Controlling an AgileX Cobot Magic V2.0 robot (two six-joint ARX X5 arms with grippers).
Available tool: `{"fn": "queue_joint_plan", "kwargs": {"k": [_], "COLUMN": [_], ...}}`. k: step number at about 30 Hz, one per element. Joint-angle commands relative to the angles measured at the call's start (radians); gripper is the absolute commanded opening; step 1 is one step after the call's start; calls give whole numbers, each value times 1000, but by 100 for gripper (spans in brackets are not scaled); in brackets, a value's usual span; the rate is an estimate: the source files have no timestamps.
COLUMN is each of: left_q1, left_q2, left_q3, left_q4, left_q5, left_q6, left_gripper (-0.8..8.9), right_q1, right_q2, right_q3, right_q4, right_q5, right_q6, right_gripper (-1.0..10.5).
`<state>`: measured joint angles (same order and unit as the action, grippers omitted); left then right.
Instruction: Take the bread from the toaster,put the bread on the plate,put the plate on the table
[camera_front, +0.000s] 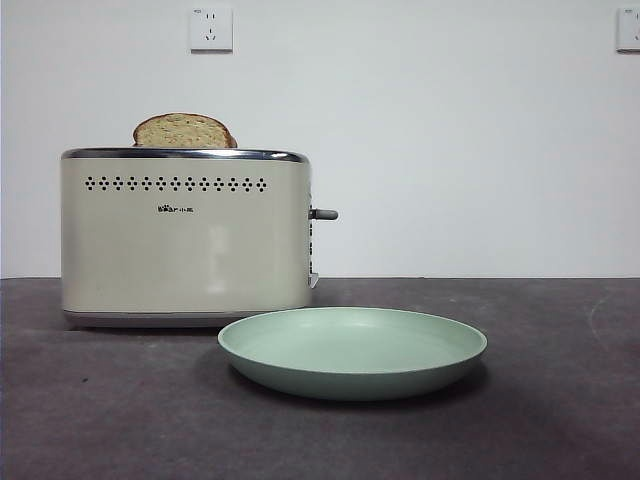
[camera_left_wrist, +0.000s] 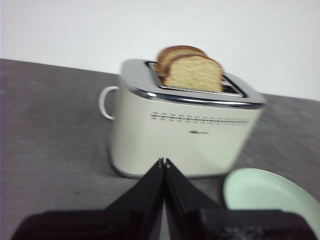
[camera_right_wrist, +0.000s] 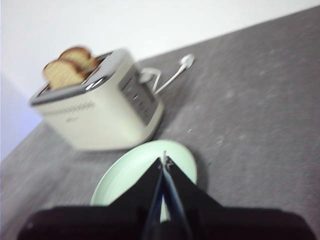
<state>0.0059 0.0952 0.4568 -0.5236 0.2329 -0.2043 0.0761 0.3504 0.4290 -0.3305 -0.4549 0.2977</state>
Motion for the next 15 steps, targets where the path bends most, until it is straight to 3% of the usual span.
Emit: {"fn": "queue_joint_plan", "kwargs": {"k": [1,8,15], "left_q1": [2,2,2], "left_q2": [44,195,269], "left_q3": [70,268,405], "left_q4": [-29,-148,-259], "left_q5": [62,179,286], "left_q6": [14,60,124], "left_gripper": [-6,-7,-7], "right_q1": [6,20,45], "right_q2": [72,225,288], "right_q3": [112,397,549], "right_q4": [-94,-395,-641], "right_q5": [-60,-152,-154], "right_q6": [-113,-304,-406], "right_gripper": [-12,-12,-12]}}
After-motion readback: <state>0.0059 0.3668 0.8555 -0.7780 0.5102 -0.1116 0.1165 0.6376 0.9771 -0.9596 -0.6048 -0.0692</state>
